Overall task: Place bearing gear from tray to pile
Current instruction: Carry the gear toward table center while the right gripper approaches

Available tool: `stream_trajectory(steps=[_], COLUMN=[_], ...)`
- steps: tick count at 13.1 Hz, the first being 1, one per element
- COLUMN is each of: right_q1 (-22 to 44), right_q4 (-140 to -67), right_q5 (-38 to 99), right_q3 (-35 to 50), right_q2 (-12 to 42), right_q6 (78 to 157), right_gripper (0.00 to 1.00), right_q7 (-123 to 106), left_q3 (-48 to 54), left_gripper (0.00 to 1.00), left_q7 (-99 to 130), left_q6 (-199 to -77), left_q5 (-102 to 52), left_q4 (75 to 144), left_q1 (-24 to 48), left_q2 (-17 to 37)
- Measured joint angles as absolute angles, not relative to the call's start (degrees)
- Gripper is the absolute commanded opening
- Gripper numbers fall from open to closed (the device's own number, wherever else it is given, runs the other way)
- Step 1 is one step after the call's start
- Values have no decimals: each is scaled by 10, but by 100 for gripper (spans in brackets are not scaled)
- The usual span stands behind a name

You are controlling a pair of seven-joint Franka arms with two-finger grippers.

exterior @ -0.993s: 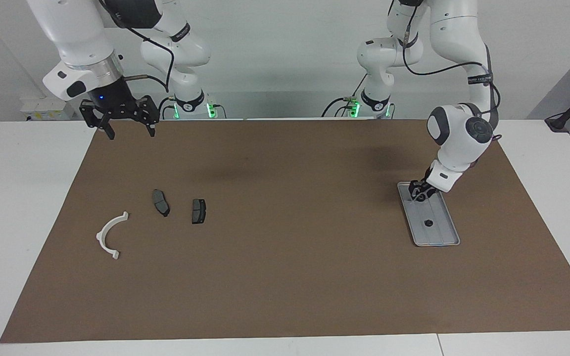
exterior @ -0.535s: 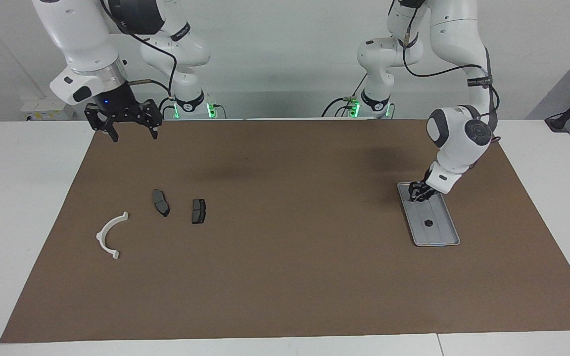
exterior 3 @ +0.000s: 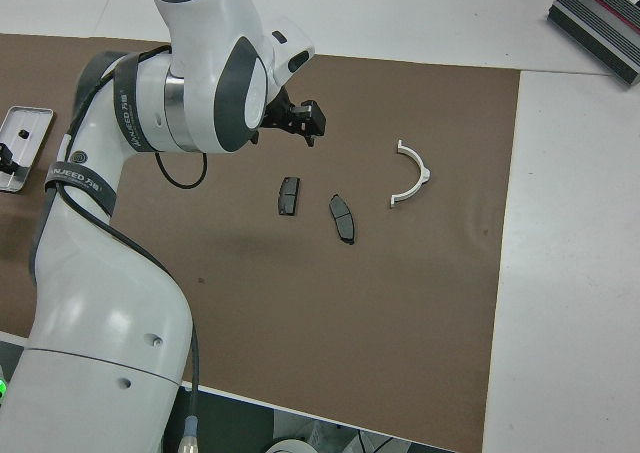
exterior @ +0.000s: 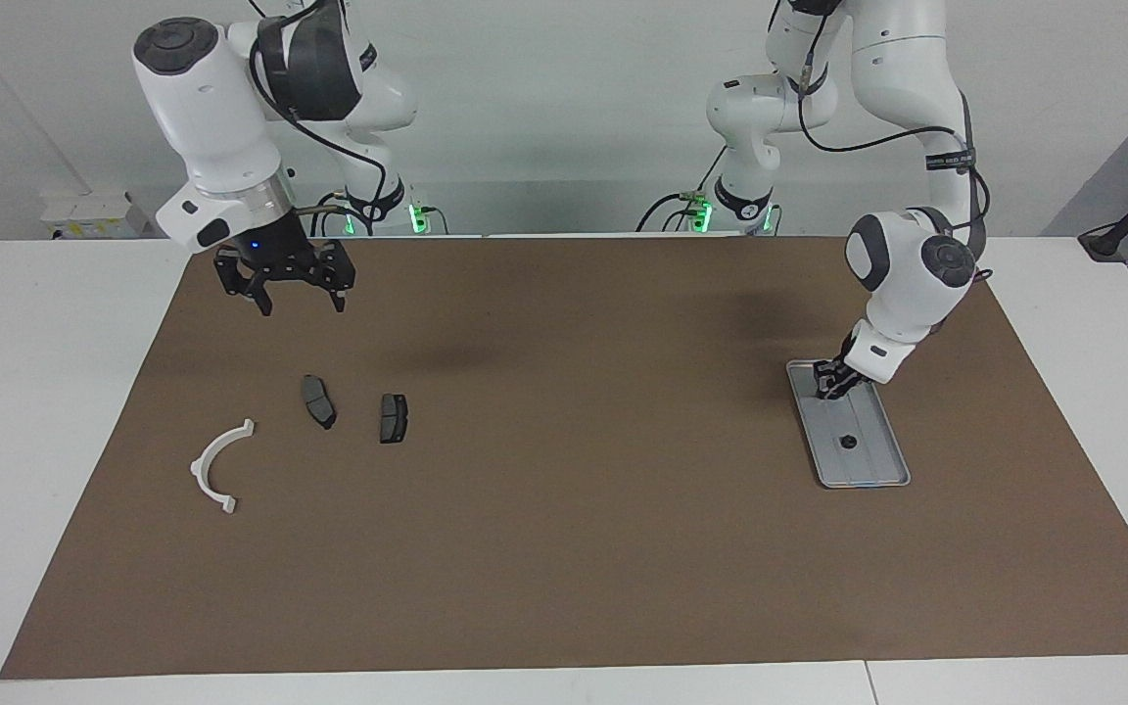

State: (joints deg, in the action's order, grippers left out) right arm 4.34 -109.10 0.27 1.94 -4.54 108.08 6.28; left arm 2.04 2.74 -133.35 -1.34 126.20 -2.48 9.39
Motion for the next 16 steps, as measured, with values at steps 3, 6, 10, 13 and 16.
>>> stream_trajectory(steps=[3,6,10,13,16], right_q1=[71,94,109,109,109], right_q4=[-1123,-1136,-1136,-1135,-1135], right_q5=[3,3,3,3,3], right_q3=[20,21,22,20,20], right_q2=[-33,-3,26,26,26], right_q6=[1140,1181,1209,1210,1211], right_gripper=[100,100,100,100,100], right_q7=[120,178,227,227,227], left_q3=[25,29,32,31,30], left_gripper=[0,0,0,0,0], left_q7=[100,250,435,540,605], left_q6=[-1257,-1199,-1214,-1224,-1269], left_q5=[-15,-20,-27,-27,-27], left_q4=[1190,1115,1084,1051,1024], left_q1=[2,85,205,284,341], left_q2=[93,95,113,153,223])
